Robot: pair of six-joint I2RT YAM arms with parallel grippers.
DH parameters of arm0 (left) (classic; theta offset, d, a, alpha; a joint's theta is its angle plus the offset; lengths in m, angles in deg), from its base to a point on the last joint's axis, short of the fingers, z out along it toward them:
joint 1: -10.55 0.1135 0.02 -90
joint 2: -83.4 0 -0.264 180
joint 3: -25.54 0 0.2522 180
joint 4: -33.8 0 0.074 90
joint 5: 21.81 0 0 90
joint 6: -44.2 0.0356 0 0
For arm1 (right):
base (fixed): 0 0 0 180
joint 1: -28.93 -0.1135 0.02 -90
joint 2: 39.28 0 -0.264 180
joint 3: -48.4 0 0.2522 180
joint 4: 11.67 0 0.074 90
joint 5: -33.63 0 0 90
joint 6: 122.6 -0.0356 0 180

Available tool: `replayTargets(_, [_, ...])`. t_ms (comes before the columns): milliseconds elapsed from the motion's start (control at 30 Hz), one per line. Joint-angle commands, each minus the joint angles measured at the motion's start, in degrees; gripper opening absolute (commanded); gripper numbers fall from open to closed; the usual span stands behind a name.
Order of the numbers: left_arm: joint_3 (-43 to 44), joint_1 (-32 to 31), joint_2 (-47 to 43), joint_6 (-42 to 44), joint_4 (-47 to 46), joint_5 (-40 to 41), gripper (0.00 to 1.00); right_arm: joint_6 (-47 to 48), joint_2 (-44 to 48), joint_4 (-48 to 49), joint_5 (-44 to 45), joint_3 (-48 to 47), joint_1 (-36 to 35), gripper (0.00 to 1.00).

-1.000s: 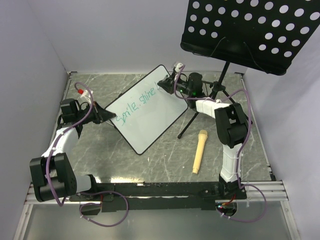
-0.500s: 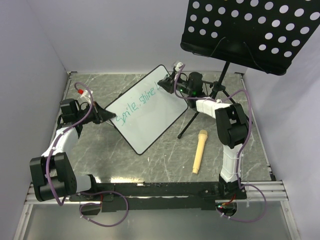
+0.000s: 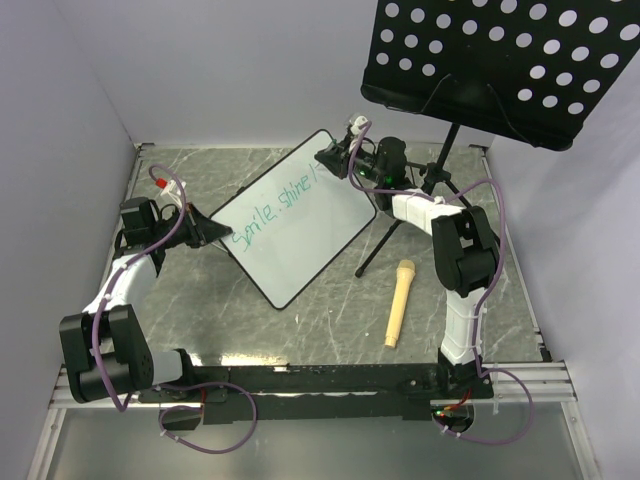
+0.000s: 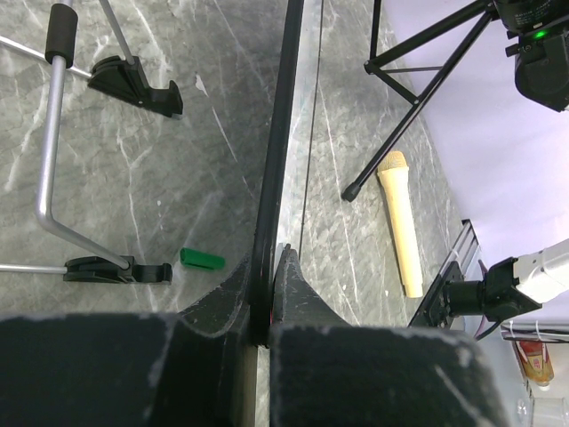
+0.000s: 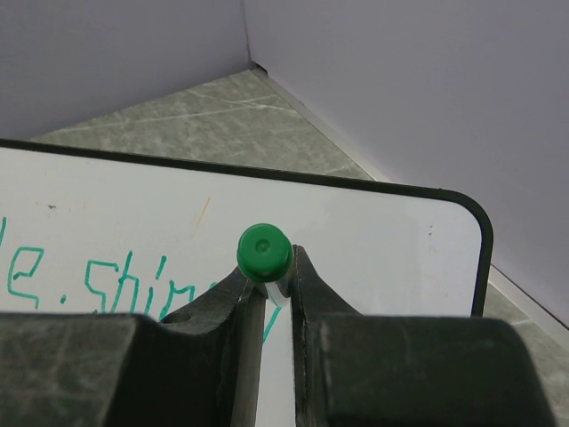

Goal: Write a sentence on the whiteboard
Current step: Pick up the sentence from the whiteboard.

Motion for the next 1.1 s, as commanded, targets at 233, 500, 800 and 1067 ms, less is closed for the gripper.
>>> replayTargets(233, [-0.47,-0.06,0.95,13.62,1.37,12.12,0.01,0.29,0.06,1.24,-1.04,-0.31,-0.27,0.00])
replayTargets(500, [-0.38,0.03,0.95,13.79,1.45,12.12,0.01,0.20,-0.38,0.98,-1.39,0.22,-0.53,0.00])
replayTargets(800, [-0.47,0.03,1.04,13.62,1.46,12.04,0.01,0.47,-0.64,0.71,-1.57,0.31,-0.79,0.00])
replayTargets(1067, [-0.47,0.03,0.86,13.62,1.45,12.04,0.01,0.56,-0.38,0.97,-1.92,1.19,-0.71,0.00])
